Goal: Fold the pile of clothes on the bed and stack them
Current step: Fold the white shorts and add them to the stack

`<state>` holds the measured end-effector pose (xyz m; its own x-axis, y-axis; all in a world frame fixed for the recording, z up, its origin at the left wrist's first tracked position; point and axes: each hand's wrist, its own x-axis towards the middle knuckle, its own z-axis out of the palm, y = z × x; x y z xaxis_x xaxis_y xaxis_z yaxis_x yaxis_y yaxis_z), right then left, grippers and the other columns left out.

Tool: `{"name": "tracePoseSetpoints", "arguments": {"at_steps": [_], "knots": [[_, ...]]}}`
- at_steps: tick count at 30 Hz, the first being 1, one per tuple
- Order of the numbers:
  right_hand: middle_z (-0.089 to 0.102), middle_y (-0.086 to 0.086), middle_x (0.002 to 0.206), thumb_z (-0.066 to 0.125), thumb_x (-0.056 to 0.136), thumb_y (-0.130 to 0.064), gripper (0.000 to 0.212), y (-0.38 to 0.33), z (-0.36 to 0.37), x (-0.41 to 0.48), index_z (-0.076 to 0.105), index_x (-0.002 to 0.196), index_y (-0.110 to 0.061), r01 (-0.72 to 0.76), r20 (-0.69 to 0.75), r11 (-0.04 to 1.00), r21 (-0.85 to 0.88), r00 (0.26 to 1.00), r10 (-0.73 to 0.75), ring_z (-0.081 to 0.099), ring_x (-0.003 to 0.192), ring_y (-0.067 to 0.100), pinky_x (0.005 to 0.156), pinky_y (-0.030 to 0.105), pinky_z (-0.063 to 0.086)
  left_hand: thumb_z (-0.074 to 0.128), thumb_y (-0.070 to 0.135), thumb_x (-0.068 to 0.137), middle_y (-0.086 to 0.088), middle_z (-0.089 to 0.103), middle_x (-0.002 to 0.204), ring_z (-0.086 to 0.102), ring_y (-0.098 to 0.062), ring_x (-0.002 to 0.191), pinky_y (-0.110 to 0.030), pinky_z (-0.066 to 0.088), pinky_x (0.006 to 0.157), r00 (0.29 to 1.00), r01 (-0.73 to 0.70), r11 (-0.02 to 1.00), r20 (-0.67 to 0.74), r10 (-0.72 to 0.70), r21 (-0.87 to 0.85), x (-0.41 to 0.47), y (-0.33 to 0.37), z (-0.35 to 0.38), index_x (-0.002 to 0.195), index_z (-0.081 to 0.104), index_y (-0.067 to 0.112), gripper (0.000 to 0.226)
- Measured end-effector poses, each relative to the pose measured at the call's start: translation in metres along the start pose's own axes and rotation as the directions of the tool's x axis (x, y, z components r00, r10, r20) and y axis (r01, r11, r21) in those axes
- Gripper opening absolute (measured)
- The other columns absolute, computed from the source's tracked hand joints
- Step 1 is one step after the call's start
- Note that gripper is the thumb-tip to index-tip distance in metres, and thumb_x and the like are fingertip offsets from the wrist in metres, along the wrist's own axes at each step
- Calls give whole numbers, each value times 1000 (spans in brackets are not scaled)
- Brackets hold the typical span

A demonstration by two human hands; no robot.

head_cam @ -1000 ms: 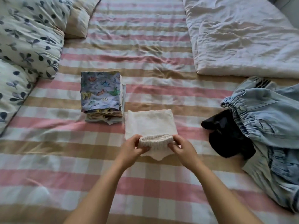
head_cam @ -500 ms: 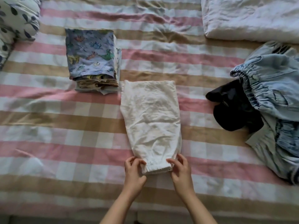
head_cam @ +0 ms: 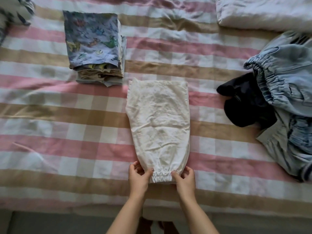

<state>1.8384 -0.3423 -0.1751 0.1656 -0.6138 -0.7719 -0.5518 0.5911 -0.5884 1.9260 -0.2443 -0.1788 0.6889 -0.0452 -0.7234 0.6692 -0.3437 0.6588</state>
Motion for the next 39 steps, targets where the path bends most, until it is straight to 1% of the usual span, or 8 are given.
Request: {"name": "tracePoseSetpoints", "arguments": {"at_steps": [6,10,12,15,20,24,30,39], "knots": [[59,4,103,70,80,-9,40,11,-18,-5,49,113,-11,152,10,980,-130,988,-152,57,88,10,75,19,44,74,2,73,-4,53,108,54,-15,93,-27,45,80,975,-208,951,-32,221,227,-10,-15,-17,113,46,13,50],[60,4,100,57,81,2,23,6,-39,-2,64,101,-8,607,128,604,-516,752,-646,52,94,15,81,24,43,58,-1,78,-11,60,101,49,-16,97,-25,43,87,599,-764,381,351,720,521,6,-5,-36,103,63,2,25],[63,6,100,57,67,10,34,4,-44,6,69,93,-9,745,369,372,-553,619,-693,52,100,18,87,26,43,55,4,78,-13,66,101,57,-22,100,-34,49,85,452,-856,151,573,683,495,19,-1,-44,98,69,2,24],[65,9,106,70,56,18,50,3,-40,23,72,95,-13,785,539,212,-582,568,-622,55,105,30,82,43,50,79,-2,64,-11,69,103,63,-31,101,-44,54,79,403,-873,8,710,577,488,38,-4,-47,97,72,6,35],[67,6,94,80,54,9,43,-3,-33,41,74,90,-15,789,551,210,-577,566,-613,50,91,29,68,39,49,73,9,69,-10,68,88,54,-24,92,-37,51,70,429,-875,127,626,651,468,52,0,-40,80,74,7,11],[65,4,89,71,66,11,31,-29,-35,46,71,91,-8,744,453,400,-534,652,-608,47,84,28,70,37,43,69,0,76,-1,64,88,51,-16,92,-26,47,76,587,-804,422,448,674,418,50,20,-36,81,72,5,8],[57,-6,97,70,77,-3,13,-93,-26,55,70,90,-6,756,373,471,-454,642,-670,42,97,19,84,32,35,61,3,85,14,63,78,57,6,78,-5,41,67,723,-689,693,271,635,213,47,77,-19,82,61,28,26],[34,-11,51,54,89,-34,35,-180,31,110,43,59,-18,712,171,667,-219,701,-692,33,48,3,47,21,24,49,22,93,7,39,56,40,-2,52,-17,28,50,691,-717,652,133,710,247,119,162,43,70,48,11,26]]}}
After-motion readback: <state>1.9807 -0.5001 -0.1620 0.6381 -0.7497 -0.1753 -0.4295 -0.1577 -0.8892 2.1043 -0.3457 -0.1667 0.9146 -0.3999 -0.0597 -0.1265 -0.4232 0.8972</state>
